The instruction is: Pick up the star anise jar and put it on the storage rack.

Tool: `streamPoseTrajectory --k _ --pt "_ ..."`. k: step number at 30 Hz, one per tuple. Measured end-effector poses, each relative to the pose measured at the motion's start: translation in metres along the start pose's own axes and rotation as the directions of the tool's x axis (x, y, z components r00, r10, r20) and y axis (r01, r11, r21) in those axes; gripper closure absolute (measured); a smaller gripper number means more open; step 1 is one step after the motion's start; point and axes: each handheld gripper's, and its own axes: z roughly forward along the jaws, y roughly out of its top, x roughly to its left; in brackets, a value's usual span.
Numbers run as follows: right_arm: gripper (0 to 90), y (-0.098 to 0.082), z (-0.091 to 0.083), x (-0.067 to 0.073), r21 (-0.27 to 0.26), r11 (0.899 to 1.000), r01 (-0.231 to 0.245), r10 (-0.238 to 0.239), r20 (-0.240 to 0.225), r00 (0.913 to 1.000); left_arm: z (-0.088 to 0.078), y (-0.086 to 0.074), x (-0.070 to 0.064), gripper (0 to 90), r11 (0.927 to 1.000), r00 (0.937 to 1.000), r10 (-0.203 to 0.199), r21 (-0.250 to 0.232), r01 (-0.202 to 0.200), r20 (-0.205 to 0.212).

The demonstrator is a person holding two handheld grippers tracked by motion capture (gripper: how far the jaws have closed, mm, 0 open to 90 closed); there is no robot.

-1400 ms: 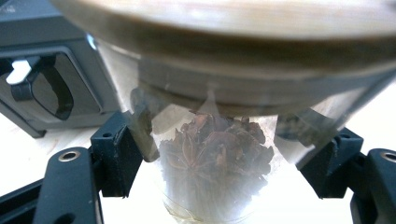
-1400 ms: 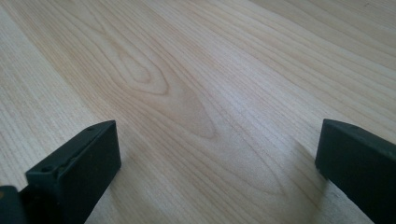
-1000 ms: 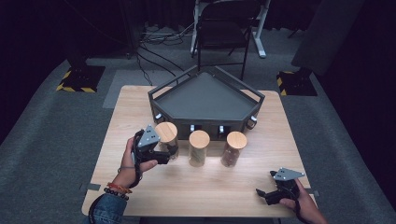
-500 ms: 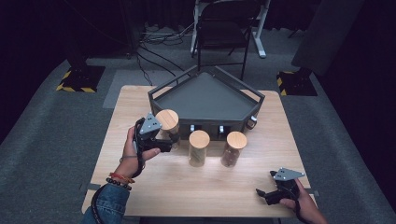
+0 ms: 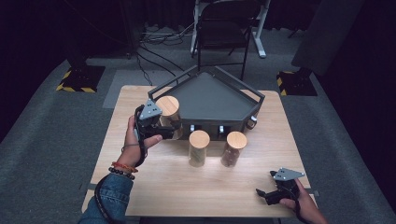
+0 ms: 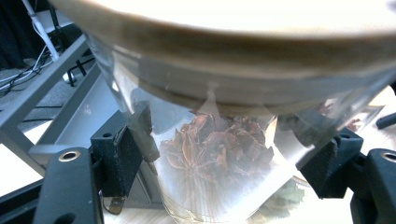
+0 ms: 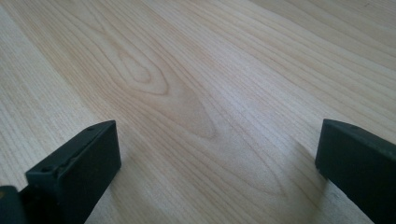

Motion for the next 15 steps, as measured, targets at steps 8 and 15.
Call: streamPoseTrajectory --k 8,15 --pt "0.1 0.0 0.0 0.0 0.0 1.0 0.0 0.0 0.0 1.0 0.007 0.019 0.004 24.9 0.9997 0.9995 -0.026 -0.001 0.026 -0.02" --pt "0.1 0.0 0.0 0.0 0.0 1.0 0.0 0.0 0.0 1.0 0.017 0.033 0.01 24.8 0.9993 0.9989 -0.037 -0.001 0.037 -0.028"
